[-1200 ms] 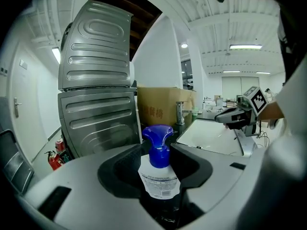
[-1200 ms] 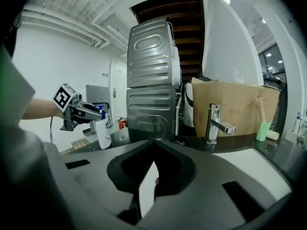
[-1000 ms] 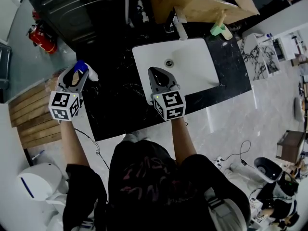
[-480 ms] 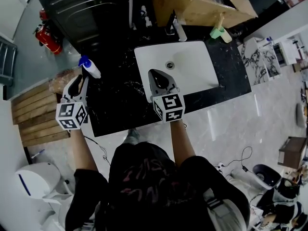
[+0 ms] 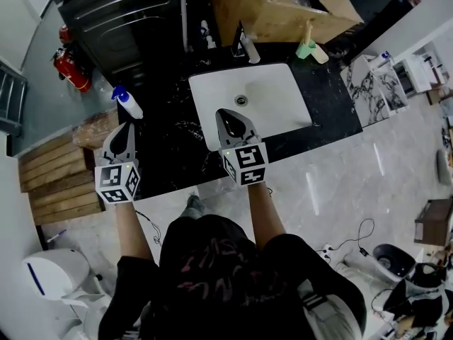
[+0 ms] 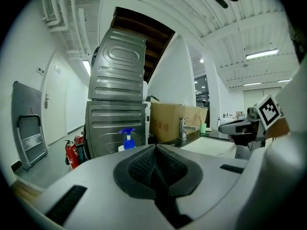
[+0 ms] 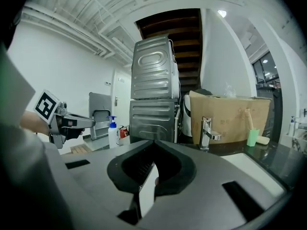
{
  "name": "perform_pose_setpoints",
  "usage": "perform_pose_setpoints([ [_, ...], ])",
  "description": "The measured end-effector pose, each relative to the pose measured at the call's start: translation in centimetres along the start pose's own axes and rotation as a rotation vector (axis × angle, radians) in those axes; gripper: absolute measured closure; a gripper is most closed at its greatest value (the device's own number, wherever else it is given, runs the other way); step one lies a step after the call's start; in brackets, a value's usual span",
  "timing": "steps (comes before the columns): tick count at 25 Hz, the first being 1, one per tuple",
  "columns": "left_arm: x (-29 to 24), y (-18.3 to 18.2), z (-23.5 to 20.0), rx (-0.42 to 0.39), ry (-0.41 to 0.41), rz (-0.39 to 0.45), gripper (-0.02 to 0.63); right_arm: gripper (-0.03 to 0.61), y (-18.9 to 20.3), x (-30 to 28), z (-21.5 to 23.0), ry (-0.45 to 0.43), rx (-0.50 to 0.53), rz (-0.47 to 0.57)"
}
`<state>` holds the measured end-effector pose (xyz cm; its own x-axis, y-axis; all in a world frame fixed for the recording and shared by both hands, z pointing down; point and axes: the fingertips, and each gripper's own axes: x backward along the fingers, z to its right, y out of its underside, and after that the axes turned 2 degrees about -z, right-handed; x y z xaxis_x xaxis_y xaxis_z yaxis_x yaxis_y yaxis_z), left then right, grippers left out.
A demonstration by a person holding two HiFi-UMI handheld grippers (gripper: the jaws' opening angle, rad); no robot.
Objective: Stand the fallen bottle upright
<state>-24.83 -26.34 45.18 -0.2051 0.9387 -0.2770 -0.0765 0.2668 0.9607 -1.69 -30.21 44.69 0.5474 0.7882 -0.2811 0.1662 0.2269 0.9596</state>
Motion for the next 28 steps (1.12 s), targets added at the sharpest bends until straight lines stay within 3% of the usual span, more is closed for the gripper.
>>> perform_pose_setpoints([
  [17, 5.0, -1.4, 4.2, -0.019, -0.062, 0.070, 0.600, 0.565, 0.4, 6.3, 0.7, 0.038, 0.001, 0.046],
  [28, 8.4, -2.4, 6.9, -0.045, -0.054, 0.108, 0.598, 0.565, -0.4, 10.1, -0.6, 0.037, 0.038, 0.075],
])
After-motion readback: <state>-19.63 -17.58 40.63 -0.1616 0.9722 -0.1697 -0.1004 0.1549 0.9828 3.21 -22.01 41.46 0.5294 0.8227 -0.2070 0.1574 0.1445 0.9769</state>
